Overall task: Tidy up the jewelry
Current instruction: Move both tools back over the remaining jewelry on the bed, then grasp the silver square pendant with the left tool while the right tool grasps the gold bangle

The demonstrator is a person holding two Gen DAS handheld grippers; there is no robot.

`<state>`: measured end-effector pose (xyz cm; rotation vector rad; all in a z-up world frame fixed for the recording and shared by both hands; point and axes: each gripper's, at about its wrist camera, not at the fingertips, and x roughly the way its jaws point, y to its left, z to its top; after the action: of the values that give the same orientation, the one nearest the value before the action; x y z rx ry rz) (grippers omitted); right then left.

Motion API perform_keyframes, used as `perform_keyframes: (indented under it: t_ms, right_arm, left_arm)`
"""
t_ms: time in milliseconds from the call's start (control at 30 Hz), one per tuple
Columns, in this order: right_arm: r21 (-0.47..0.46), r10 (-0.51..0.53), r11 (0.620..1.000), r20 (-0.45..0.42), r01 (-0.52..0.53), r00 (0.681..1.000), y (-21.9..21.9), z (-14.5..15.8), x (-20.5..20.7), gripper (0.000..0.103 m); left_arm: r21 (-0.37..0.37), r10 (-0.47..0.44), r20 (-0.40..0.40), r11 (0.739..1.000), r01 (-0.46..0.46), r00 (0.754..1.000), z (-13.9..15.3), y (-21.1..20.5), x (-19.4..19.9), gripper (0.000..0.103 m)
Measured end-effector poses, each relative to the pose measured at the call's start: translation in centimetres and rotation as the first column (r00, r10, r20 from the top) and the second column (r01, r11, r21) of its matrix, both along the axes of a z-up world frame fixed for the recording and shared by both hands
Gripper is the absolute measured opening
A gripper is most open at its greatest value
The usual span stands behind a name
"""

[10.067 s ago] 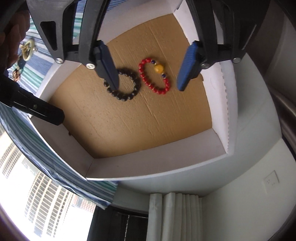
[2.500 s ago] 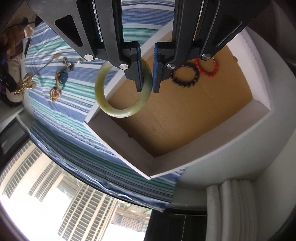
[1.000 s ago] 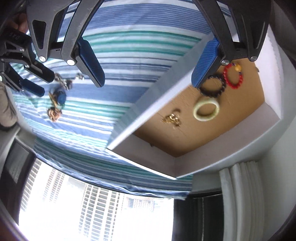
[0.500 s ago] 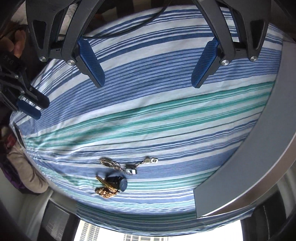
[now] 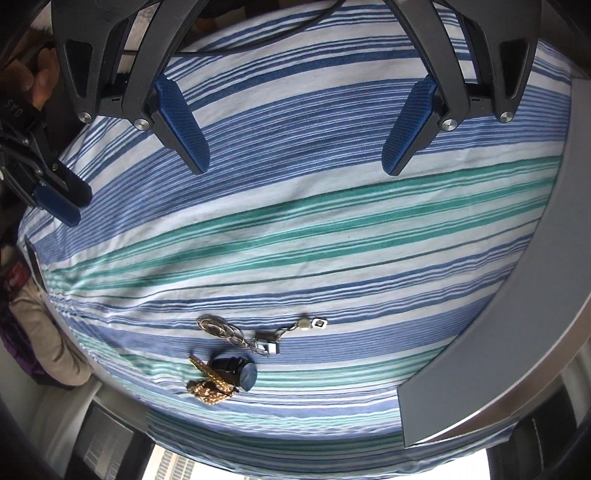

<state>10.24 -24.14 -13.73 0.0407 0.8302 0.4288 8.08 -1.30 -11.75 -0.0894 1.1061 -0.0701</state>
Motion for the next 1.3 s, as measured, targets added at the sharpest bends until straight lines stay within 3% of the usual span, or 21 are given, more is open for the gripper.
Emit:
perform_keyframes:
  t_ms: [233, 433, 700, 867, 1000, 1100, 1133, 1200, 1233, 1267, 1300]
  right_arm:
    - [0.022, -0.021, 1.0, -0.021, 0.021, 1.0, -1.3, -0.6, 0.4, 0.06]
    - [0.04, -0.024, 0.999, -0.038, 0.026, 0.999, -1.7, -0.9, 0.7, 0.06]
    - [0.049, -0.02, 0.999, -0.046, 0.022, 0.999, -1.8, -0.8, 0.3, 0.06]
    - [0.047, -0.025, 0.999, -0.05, 0.028, 0.998, -1.9, -0.6, 0.2, 0.06]
    - [0.046, -0.036, 0.998, -0.06, 0.039, 0.998, -2.1, -0.9, 0.6, 0.06]
    - [0.053, -0.044, 0.997, -0.072, 0.048, 0.996, -2.3, -1.1, 1.1, 0.06]
    - [0.054, -0.047, 0.997, -0.072, 0.051, 0.996, -2.2, -1.1, 1.2, 0.06]
    - [0.054, -0.049, 0.997, -0.069, 0.053, 0.996, -2.3, -1.0, 1.4, 0.06]
    - [0.054, -0.05, 0.997, -0.066, 0.054, 0.997, -2.3, -1.0, 1.4, 0.06]
    - [0.053, -0.051, 0.997, -0.063, 0.054, 0.997, -2.3, -0.9, 1.4, 0.06]
    - [0.052, -0.052, 0.997, -0.061, 0.055, 0.997, -2.3, -0.8, 1.5, 0.06]
  left_arm:
    - [0.001, 0.012, 0.015, 1.0, -0.012, 1.0, 0.3, 0.6, 3.1, 0.094]
    - [0.071, -0.127, 0.046, 0.99, 0.123, 0.991, 0.9, -1.1, 7.4, 0.094]
    - [0.06, -0.419, 0.043, 0.907, 0.416, 0.907, 0.2, -2.4, 14.8, 0.088]
    - [0.032, -0.48, 0.011, 0.877, 0.479, 0.877, -1.3, -2.3, 17.2, 0.076]
    - [0.047, -0.536, 0.022, 0.844, 0.534, 0.844, -1.9, -3.1, 17.3, 0.074]
    - [0.084, -0.551, 0.04, 0.833, 0.547, 0.833, -2.1, -3.7, 17.3, 0.074]
    - [0.086, -0.553, 0.047, 0.832, 0.548, 0.832, -2.1, -3.6, 17.3, 0.072]
    - [0.094, -0.55, 0.064, 0.834, 0.544, 0.833, -2.0, -3.6, 17.3, 0.058]
    - [0.086, -0.546, 0.068, 0.837, 0.54, 0.835, -1.9, -3.4, 17.3, 0.041]
    - [0.066, -0.535, 0.064, 0.845, 0.531, 0.843, -1.8, -3.1, 17.5, 0.035]
    - [0.032, -0.522, 0.057, 0.853, 0.521, 0.851, -1.7, -2.7, 17.7, 0.034]
